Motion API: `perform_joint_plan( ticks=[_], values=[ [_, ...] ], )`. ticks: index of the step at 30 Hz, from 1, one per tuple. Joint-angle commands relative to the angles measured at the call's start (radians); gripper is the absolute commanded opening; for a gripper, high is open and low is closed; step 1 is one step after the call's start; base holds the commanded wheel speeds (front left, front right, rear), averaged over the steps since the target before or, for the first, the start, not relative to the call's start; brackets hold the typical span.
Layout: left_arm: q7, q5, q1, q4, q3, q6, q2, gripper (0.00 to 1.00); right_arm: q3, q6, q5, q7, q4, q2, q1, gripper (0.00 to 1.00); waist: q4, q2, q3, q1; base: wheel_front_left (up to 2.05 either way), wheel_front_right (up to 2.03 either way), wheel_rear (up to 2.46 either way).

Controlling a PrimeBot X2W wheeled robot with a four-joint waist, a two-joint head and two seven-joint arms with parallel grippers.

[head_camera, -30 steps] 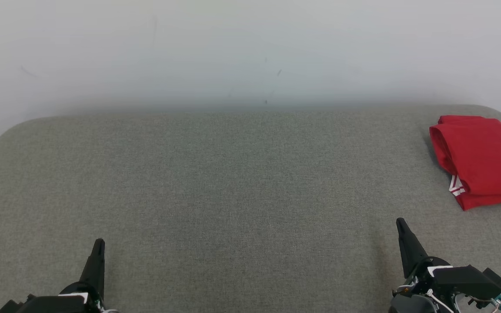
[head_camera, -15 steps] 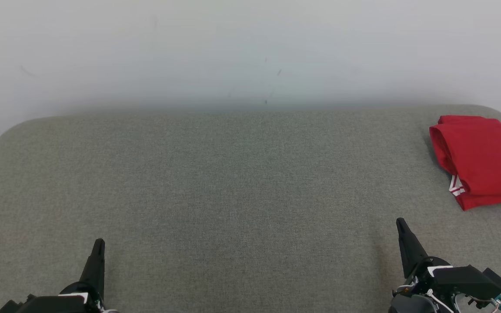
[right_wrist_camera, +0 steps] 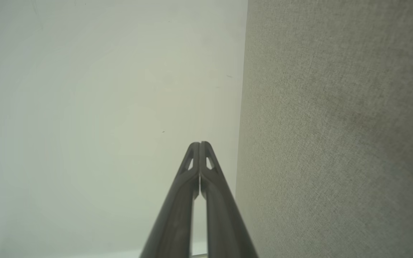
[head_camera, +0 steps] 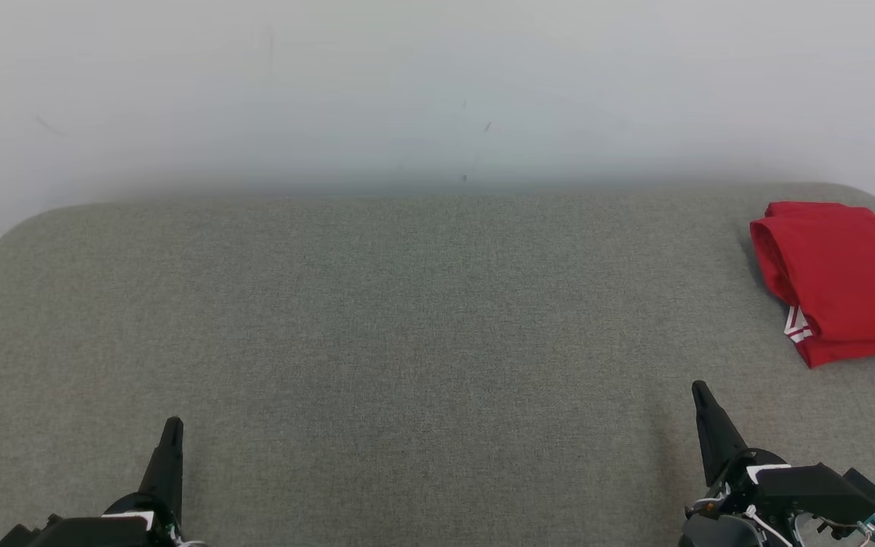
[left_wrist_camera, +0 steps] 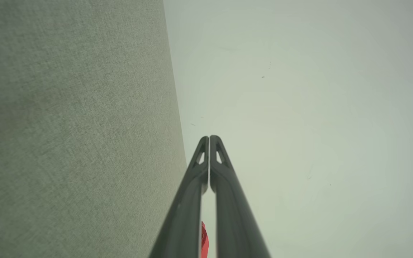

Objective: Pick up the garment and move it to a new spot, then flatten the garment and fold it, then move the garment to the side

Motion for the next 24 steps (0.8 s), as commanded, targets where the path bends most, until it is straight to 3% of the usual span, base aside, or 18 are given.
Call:
perform_joint_plan(
  ticks=[1,24],
  values=[
    [0.0,-0.005,-0.006,-0.002,0.002,0.001,-0.001,0.0,0.0,-0.002,0.002,0.003,-0.002,0.005,-0.003,0.0,0.0,0.0,0.0,0.0,0.0,0.0,0.0],
    [0.0,-0.005,-0.006,-0.002,0.002,0.001,-0.001,0.0,0.001,-0.002,0.002,0.003,-0.002,0.005,-0.003,0.0,0.0,0.0,0.0,0.0,0.0,0.0,0.0]
  ],
)
